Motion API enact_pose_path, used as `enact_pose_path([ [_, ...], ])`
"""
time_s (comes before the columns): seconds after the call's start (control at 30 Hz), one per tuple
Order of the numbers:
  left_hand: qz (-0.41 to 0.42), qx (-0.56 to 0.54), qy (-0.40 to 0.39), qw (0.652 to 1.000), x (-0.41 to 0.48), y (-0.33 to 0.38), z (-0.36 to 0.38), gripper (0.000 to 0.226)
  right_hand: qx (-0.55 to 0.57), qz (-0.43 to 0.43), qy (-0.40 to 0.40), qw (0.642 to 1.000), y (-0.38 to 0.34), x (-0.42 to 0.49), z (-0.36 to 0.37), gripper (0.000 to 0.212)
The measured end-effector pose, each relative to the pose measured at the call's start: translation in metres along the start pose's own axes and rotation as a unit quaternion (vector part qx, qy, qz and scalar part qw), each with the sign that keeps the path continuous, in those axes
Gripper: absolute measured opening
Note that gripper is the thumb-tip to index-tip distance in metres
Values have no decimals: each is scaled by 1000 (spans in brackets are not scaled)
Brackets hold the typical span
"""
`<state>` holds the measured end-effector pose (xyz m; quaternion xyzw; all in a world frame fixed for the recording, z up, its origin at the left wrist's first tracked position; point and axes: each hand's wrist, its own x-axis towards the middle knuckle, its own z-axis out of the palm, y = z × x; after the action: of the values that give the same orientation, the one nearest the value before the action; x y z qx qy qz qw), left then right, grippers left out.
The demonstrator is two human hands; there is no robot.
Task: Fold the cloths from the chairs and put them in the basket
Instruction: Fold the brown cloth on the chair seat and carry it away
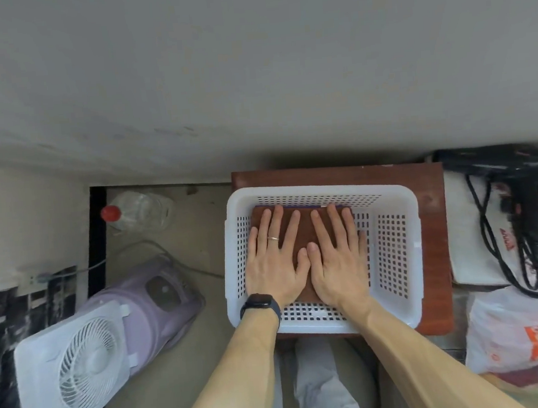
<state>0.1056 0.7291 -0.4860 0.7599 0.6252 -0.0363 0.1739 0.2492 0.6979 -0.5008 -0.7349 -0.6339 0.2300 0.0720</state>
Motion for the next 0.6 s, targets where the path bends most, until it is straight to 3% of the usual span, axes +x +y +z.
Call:
enact_pose_path([
  [0.17,-5,2,-26,1000,3,3,-7,65,-21,4,-10,1000,-4,3,-8,57],
  [0.37,36,0,-84,996,-12,3,-55,62,-125,11,-106,986,-25,-4,-54,61],
  [0.47,48,-13,-48,998,-47,-7,-96,58,-208,-3,-122,970,-49,-18,-92,60],
  [0.6,-100,-114,66,986,-131,-47,-138,51,-243,-99,-137,955,-129,-57,-120,50],
])
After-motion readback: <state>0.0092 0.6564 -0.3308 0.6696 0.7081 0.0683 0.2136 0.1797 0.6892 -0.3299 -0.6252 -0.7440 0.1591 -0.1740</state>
